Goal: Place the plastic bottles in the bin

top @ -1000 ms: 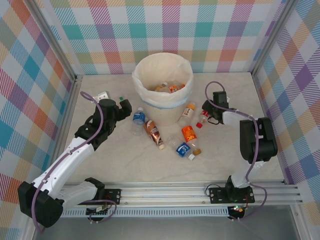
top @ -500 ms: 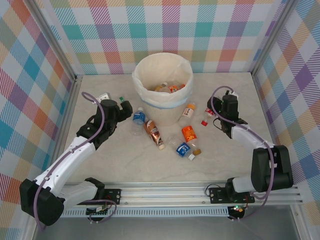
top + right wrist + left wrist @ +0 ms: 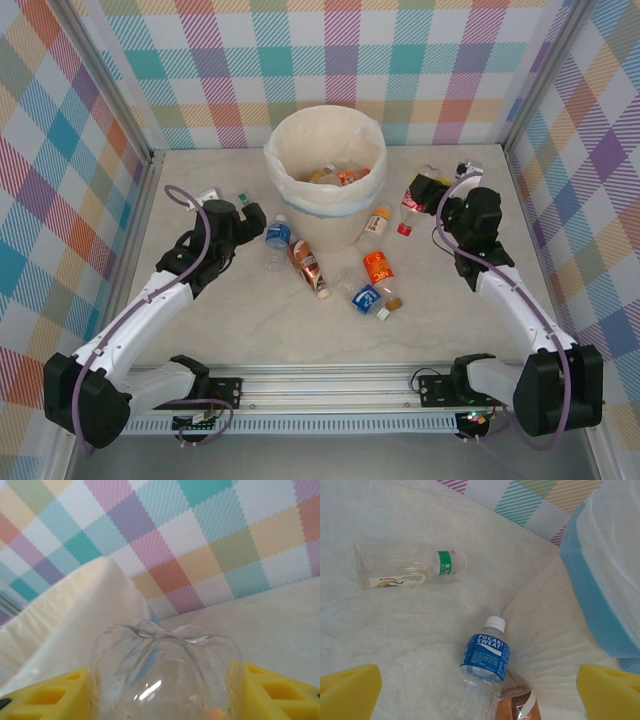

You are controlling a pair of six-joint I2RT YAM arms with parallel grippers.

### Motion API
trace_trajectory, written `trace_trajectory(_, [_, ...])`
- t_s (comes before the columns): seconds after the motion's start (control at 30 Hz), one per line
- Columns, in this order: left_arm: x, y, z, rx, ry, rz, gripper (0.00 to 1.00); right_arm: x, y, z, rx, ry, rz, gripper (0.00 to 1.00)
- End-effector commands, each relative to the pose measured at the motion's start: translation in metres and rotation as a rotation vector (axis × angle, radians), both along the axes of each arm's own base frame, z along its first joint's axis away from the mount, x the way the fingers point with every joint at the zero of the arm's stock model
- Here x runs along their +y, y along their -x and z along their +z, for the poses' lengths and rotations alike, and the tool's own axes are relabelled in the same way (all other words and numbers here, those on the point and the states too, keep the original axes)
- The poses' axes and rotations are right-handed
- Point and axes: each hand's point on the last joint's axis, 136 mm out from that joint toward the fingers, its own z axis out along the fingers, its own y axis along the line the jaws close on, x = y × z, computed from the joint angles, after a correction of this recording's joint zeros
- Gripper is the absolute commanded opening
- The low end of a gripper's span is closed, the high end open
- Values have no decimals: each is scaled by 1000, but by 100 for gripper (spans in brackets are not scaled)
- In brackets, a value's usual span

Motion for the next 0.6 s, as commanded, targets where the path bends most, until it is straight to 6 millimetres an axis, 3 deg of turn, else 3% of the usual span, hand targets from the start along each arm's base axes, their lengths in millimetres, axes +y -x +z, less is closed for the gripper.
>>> trace_trajectory(0.0, [5, -2, -1, -8, 24, 23, 100, 25, 10, 63, -153, -33, 131, 48])
trace_trajectory(0.1, [7, -1, -2, -6, 27, 29, 100, 37, 3, 89, -156, -46, 156, 48])
trace_trajectory(0.27, [7, 0, -2, -5, 42, 32, 100, 74, -7, 134, -195, -86, 312, 48])
trace_trajectory(0.57, [14, 6, -4, 5, 45, 45, 100, 132, -33, 162, -265, -50, 513, 51])
